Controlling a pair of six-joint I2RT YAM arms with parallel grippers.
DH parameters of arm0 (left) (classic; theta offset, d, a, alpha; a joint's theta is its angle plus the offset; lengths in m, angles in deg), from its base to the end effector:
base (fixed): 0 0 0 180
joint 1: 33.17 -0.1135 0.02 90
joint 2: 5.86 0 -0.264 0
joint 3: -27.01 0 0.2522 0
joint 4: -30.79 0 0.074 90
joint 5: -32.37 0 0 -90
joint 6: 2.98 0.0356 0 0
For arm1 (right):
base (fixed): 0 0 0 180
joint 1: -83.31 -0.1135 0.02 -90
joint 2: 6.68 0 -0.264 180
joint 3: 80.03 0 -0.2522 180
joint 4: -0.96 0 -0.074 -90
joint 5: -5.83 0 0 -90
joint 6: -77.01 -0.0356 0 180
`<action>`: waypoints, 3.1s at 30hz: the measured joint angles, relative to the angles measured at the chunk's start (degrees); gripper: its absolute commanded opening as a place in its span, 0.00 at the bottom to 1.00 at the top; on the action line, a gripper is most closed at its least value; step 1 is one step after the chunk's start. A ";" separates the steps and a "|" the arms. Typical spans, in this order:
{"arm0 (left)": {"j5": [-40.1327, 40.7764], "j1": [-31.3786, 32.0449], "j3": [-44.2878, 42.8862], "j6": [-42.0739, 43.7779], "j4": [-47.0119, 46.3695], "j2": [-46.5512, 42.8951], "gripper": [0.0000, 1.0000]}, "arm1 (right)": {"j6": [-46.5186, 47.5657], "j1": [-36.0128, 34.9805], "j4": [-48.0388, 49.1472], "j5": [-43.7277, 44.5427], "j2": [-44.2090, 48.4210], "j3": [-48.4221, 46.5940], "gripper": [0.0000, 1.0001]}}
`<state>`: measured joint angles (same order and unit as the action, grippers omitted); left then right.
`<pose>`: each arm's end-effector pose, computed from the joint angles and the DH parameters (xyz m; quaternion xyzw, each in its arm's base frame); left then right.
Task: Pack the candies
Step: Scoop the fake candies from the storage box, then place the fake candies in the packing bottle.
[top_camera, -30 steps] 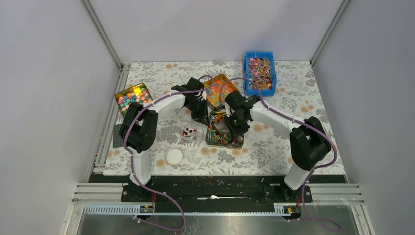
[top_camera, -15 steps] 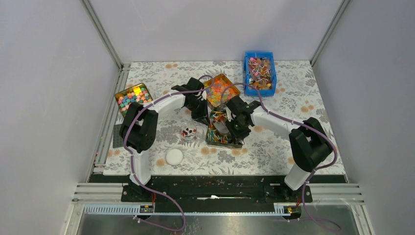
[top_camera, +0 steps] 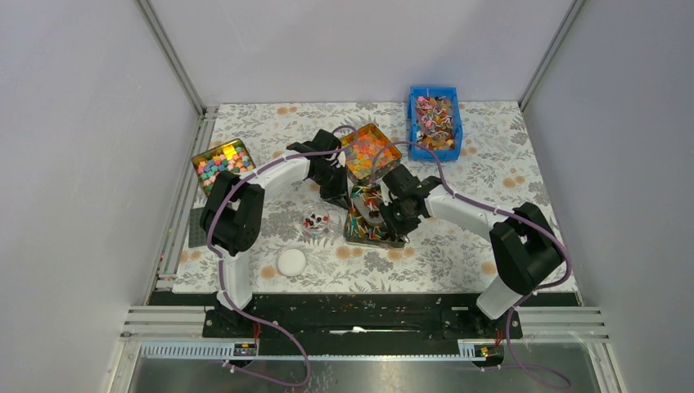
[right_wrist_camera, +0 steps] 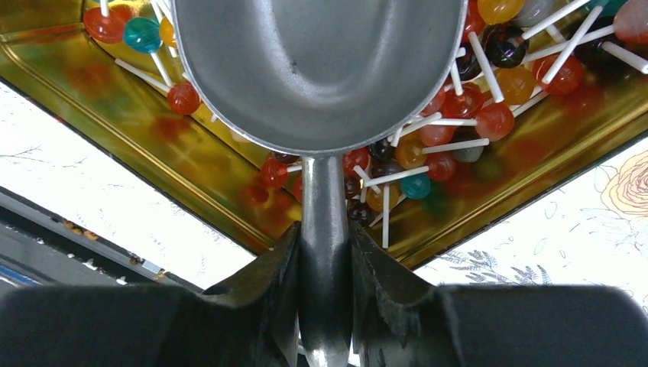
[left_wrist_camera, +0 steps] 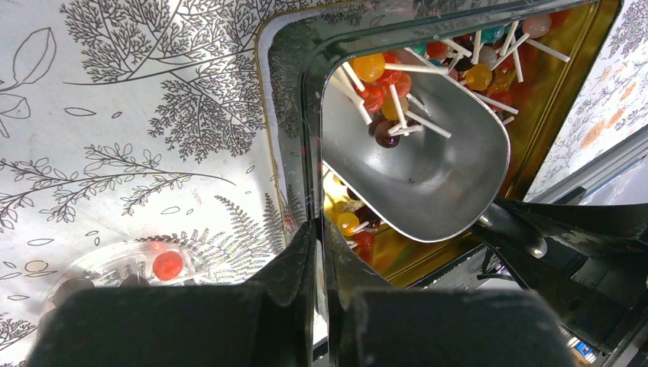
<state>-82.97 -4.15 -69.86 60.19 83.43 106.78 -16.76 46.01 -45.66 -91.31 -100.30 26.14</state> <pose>0.3454 -0.2090 0.1899 0.0594 0.9574 -0.2759 0.0606 0.2501 0.1961 0.1914 -0.2940 0.9318 0.1286 0.1697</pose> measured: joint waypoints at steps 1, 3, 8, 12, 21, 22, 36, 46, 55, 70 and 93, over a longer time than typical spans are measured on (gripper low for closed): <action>0.00 0.00 0.00 0.00 0.00 0.00 0.02 | 0.11 0.00 0.26 0.02 0.04 0.24 0.00; 0.07 0.00 0.00 0.00 0.00 0.00 0.02 | 0.48 0.02 1.27 0.11 0.55 1.14 0.00; 0.07 0.00 -0.02 0.00 0.00 0.00 0.06 | 0.85 0.02 5.03 0.24 2.97 4.33 0.00; 0.00 0.00 -0.02 -0.02 0.02 -0.02 0.25 | 0.87 0.02 7.80 0.44 4.83 6.60 0.00; -0.57 0.17 0.00 -0.87 -0.02 -1.66 0.46 | 0.61 0.00 10.05 0.55 7.10 8.70 0.00; -0.59 0.15 0.00 -1.03 -0.04 -2.23 0.47 | 0.55 0.00 10.10 0.57 7.48 8.87 0.00; -1.36 -3.85 0.20 -3.28 -2.51 -10.25 0.53 | -0.81 0.00 9.86 0.76 14.45 11.23 0.00; -1.33 -6.38 4.28 -3.19 -2.64 -17.09 0.55 | -0.76 -0.07 6.43 2.23 21.00 11.54 0.00; -1.03 -7.63 12.87 -2.14 -2.60 -28.26 0.57 | -0.09 -1.31 0.70 3.48 22.84 9.64 0.00; 3.13 -9.27 22.77 0.04 1.79 -43.76 0.58 | -0.13 -10.23 -3.61 5.14 23.17 2.69 0.00; 9.18 -10.67 27.69 0.35 7.74 -53.86 0.61 | -0.28 -14.03 -10.71 1.44 13.70 -9.81 0.00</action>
<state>-73.79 -14.82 -42.17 60.54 91.17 52.93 -17.04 31.98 -56.37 -89.87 -86.60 16.32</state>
